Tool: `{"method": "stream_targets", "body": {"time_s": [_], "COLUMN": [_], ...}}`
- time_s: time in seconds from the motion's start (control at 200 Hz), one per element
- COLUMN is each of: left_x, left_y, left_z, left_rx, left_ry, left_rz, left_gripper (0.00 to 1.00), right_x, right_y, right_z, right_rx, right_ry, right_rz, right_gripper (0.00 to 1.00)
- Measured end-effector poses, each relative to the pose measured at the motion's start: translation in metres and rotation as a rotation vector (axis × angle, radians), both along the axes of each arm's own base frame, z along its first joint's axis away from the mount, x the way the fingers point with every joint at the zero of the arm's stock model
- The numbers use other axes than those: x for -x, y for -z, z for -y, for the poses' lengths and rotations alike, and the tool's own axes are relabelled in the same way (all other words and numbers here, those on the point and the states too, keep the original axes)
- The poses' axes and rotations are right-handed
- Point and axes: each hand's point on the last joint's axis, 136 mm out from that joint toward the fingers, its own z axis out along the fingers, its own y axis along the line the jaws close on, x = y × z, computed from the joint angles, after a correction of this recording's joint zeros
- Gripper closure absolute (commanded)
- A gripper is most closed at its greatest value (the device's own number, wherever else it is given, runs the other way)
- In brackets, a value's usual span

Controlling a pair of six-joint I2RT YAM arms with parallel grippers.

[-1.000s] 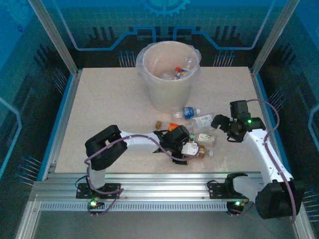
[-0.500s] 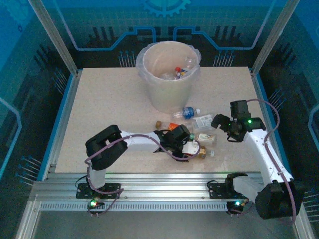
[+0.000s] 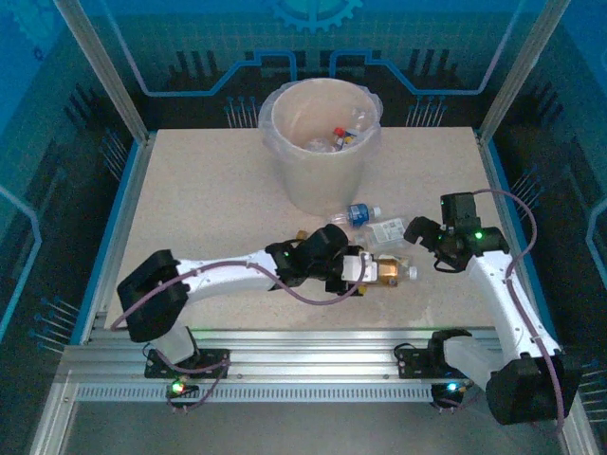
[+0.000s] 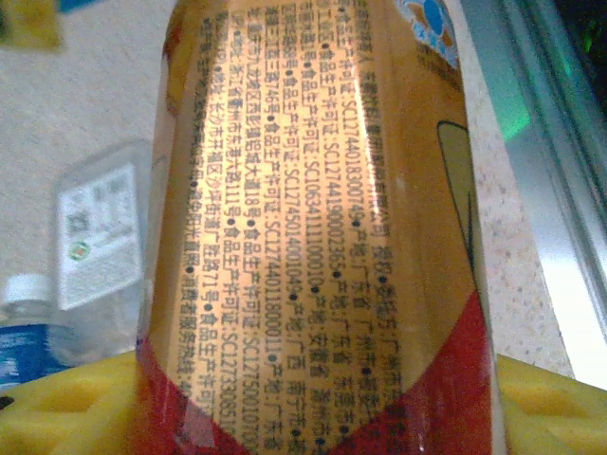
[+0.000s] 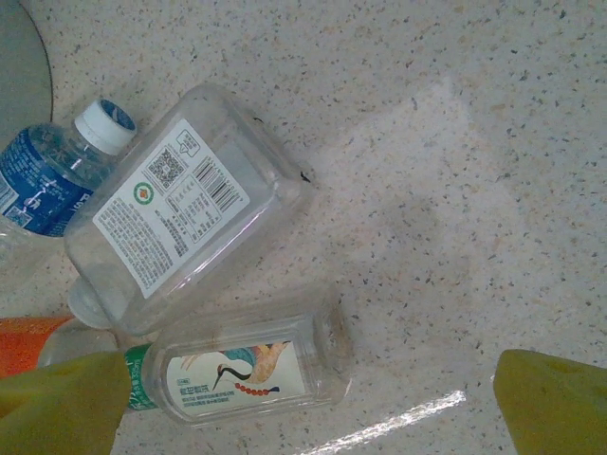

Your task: Put the plastic bottles in the bin

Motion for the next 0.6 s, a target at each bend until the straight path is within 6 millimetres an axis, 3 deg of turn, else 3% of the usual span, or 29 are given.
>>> {"method": "stream_targets", "body": {"time_s": [0.365,0.465,0.6], "left_x": [0.001,-0.012,-0.046], "left_y": [-0.081,-0.097,-0.127], "left_z": [-0.014,-0.025,-0.044], "left_rx": [0.165,0.200,0.259], "left_ry": [-0.029,-0.074,-0.181], "left_rz": [0.085,0.105,0.150], "left_gripper": [0.60,0.60,0.60], "right_x": [0.002,0.003,0.003], "right_y": [-0.002,-0.003,-0.003], "right_z": [0.003,0.003,0.003], "right_rx": [0.018,0.018,0.017], "right_ry": [0.000,0.000,0.000], "right_rz": [0.004,0.007,0.009], "right_gripper": [0.00,0.00,0.00]}}
